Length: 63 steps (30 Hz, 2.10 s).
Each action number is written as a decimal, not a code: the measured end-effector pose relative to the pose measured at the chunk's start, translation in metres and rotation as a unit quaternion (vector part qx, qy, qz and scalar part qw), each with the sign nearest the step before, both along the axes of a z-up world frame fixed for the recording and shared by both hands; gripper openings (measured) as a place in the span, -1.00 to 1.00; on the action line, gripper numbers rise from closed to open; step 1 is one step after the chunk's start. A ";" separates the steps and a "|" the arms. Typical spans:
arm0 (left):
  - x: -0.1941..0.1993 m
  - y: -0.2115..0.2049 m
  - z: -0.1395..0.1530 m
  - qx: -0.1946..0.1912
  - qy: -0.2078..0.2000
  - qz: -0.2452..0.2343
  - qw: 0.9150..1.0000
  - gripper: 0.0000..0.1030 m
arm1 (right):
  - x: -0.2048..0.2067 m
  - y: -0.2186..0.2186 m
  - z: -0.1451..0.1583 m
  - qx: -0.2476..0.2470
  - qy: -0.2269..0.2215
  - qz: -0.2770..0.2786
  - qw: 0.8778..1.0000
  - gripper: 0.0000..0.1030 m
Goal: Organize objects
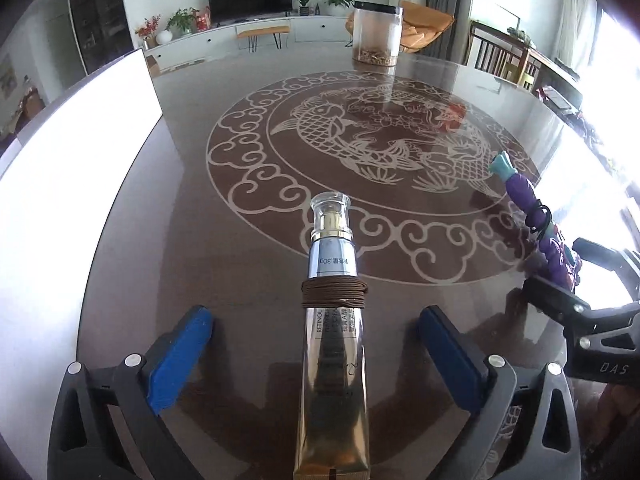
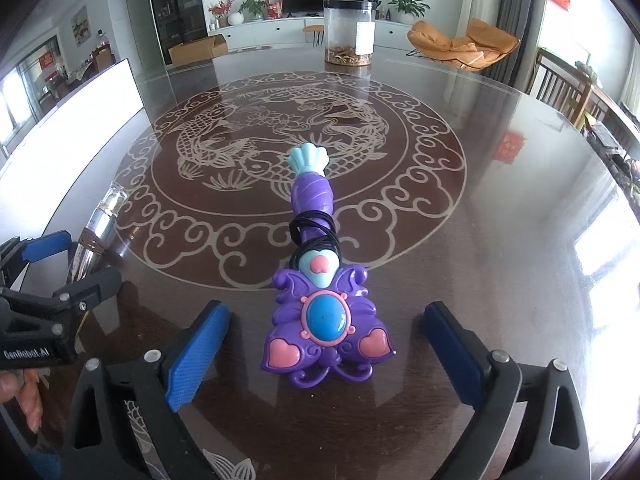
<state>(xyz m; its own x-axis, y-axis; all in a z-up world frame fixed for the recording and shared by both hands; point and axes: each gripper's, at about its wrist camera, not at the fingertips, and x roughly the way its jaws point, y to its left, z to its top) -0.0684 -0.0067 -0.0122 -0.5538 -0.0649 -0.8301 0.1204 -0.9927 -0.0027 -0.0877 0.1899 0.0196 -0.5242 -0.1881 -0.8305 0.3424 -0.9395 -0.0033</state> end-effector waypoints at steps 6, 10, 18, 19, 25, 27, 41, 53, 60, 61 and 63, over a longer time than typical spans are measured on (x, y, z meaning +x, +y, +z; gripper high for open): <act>0.005 -0.004 0.000 -0.001 0.004 0.003 1.000 1.00 | -0.002 -0.002 -0.002 0.001 -0.002 0.005 1.000 1.00; 0.002 -0.002 0.002 -0.002 0.004 0.003 1.000 1.00 | -0.002 -0.002 -0.002 0.001 -0.002 0.005 1.000 1.00; 0.004 -0.002 0.002 -0.002 0.004 0.003 1.000 1.00 | -0.002 -0.002 -0.002 0.001 -0.002 0.005 1.000 1.00; 0.004 -0.002 0.002 -0.002 0.004 0.003 1.000 1.00 | -0.002 -0.002 -0.002 0.001 -0.002 0.005 1.000 1.00; 0.004 -0.002 0.002 -0.002 0.004 0.003 1.000 1.00 | -0.002 -0.002 -0.002 0.001 -0.002 0.004 1.000 1.00; 0.004 -0.002 0.002 -0.002 0.004 0.003 1.000 1.00 | -0.002 -0.002 -0.002 0.002 -0.002 0.004 1.000 1.00; 0.004 -0.003 0.003 -0.002 0.004 0.002 1.000 1.00 | -0.001 -0.004 -0.006 -0.002 0.014 0.004 1.000 1.00; 0.004 -0.003 0.003 -0.003 0.004 0.002 1.000 1.00 | -0.001 -0.004 -0.006 -0.002 0.014 0.004 1.000 1.00; 0.004 -0.003 0.003 -0.003 0.004 0.002 1.000 1.00 | -0.001 -0.004 -0.006 -0.002 0.014 0.004 1.000 1.00; 0.004 -0.003 0.003 -0.003 0.004 0.002 1.000 1.00 | -0.001 -0.004 -0.006 -0.002 0.014 0.004 1.000 1.00; 0.004 -0.003 0.003 -0.003 0.004 0.002 1.000 1.00 | -0.001 -0.004 -0.007 -0.002 0.014 0.004 1.000 1.00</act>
